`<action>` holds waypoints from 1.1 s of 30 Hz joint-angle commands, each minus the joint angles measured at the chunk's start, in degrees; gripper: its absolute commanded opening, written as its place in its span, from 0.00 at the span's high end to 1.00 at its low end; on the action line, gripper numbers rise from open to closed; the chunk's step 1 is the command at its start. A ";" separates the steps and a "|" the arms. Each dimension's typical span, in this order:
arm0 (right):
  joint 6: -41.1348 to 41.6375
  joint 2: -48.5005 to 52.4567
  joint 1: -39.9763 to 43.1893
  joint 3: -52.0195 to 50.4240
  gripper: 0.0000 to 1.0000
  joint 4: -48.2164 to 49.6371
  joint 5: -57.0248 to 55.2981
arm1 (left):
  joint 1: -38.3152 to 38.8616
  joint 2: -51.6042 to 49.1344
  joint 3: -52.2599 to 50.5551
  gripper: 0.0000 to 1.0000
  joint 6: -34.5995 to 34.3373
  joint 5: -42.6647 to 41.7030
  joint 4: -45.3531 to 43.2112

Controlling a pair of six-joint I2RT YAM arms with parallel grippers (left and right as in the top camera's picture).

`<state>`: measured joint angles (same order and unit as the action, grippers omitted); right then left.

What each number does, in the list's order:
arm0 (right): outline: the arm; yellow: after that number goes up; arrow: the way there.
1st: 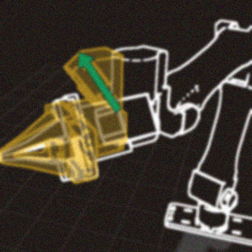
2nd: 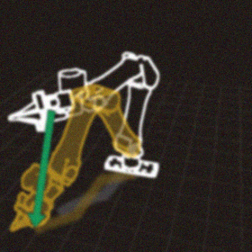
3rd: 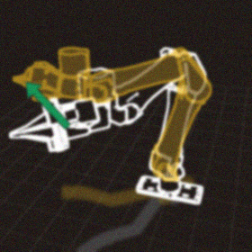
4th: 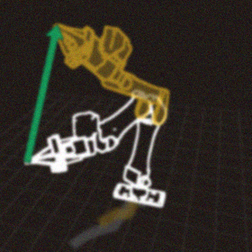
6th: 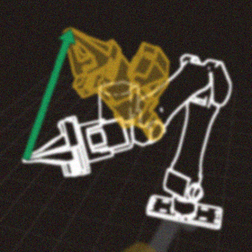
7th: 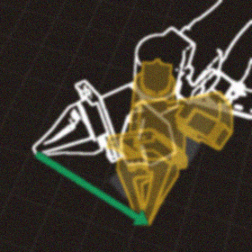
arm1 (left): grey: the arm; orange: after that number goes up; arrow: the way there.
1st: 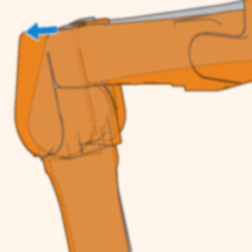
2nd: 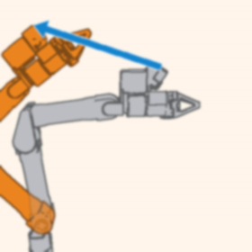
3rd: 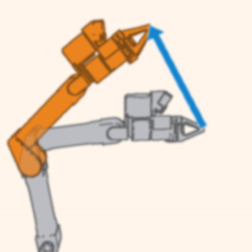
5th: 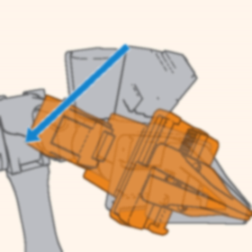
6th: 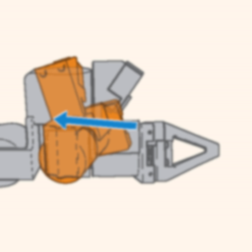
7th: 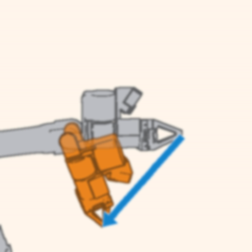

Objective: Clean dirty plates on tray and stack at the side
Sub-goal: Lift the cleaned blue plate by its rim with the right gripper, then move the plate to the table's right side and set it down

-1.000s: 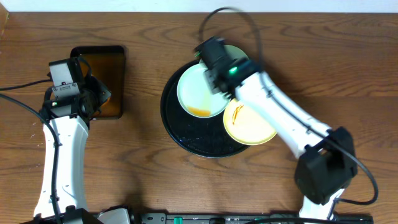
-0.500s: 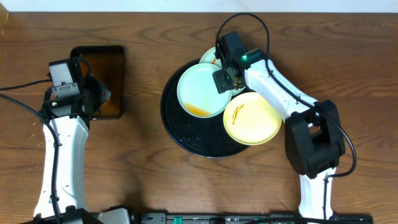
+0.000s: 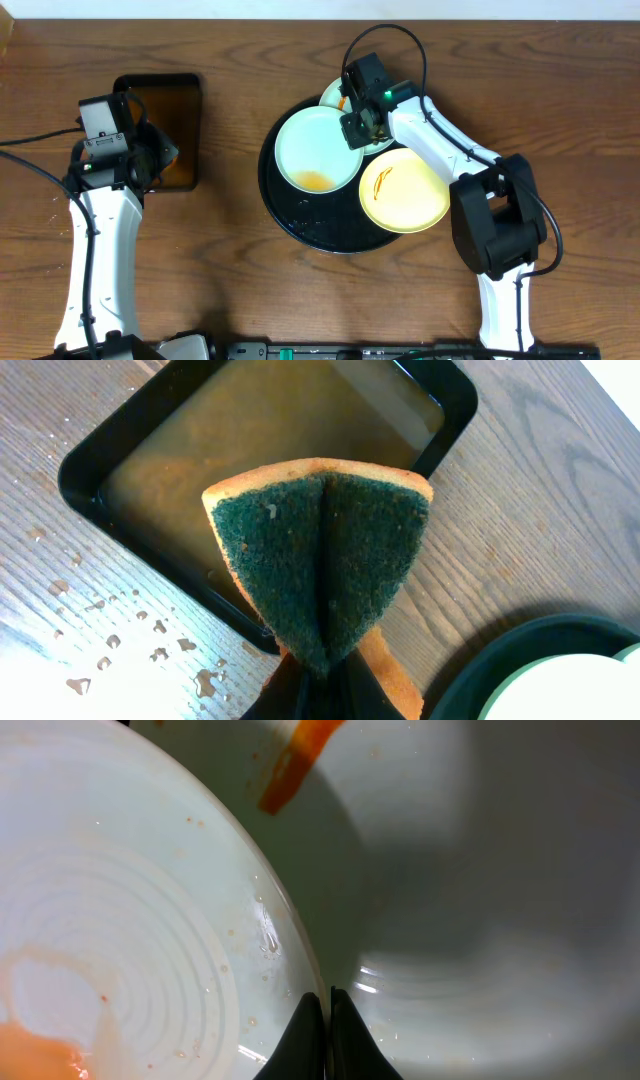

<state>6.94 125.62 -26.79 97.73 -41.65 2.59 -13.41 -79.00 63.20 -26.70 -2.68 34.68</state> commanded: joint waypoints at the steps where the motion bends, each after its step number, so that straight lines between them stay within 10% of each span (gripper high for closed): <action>1: -0.33 -1.51 0.52 0.57 0.99 0.31 -2.14 | -0.17 0.00 -0.20 0.92 0.79 0.17 0.22; 33: -20.96 -15.76 -25.77 0.57 0.99 -2.29 -66.69 | -0.17 0.00 -0.20 0.92 0.79 0.26 0.20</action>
<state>-12.12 110.61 -51.83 97.73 -44.05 -59.48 -13.41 -79.00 63.20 -26.70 -2.68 34.74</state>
